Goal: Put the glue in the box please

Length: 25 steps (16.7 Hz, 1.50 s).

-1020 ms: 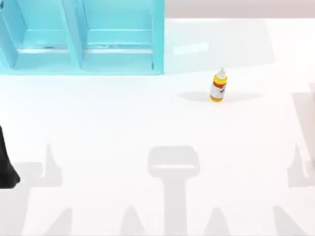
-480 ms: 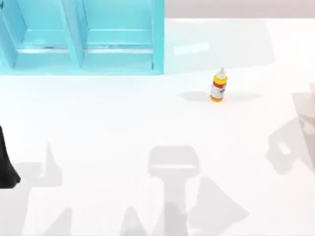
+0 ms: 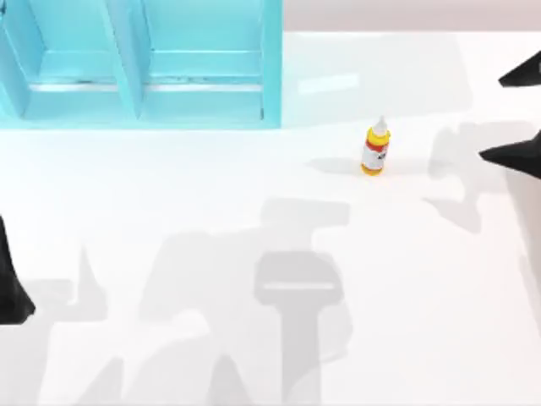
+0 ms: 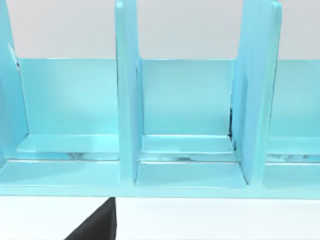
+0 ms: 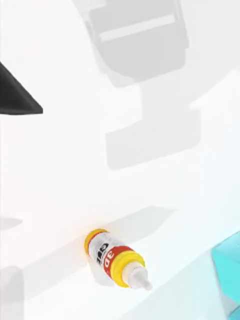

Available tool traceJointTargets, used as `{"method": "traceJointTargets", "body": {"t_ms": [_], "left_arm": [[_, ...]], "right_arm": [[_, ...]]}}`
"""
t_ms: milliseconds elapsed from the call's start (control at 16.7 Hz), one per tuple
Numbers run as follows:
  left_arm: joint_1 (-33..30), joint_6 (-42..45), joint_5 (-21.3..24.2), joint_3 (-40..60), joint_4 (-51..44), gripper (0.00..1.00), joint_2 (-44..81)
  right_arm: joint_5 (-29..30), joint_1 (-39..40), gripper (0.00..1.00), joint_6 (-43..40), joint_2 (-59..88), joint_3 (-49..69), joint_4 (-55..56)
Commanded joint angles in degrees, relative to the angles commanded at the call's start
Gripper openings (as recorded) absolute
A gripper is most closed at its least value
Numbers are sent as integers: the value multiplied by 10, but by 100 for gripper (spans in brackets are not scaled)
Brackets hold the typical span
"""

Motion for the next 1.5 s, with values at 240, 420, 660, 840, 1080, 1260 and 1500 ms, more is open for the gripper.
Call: {"method": "traceJointTargets", "body": {"t_ms": [240, 420, 660, 840, 1080, 1260, 1500], "left_arm": [[0, 0, 0, 0, 0, 100, 0], [0, 0, 0, 0, 0, 100, 0], [0, 0, 0, 0, 0, 100, 0], [0, 0, 0, 0, 0, 100, 0], [0, 0, 0, 0, 0, 100, 0], [0, 0, 0, 0, 0, 100, 0], [0, 0, 0, 0, 0, 100, 0]], "right_arm": [[-109, -14, 100, -162, 240, 186, -110], [-180, -25, 100, -266, 394, 308, -179], [-250, -37, 100, -372, 546, 430, -246], [-279, -43, 100, -416, 609, 482, -273], [-285, -45, 100, -424, 621, 492, -278], [-284, -42, 100, -422, 621, 490, -276], [-288, -29, 100, -370, 599, 476, -232]]}}
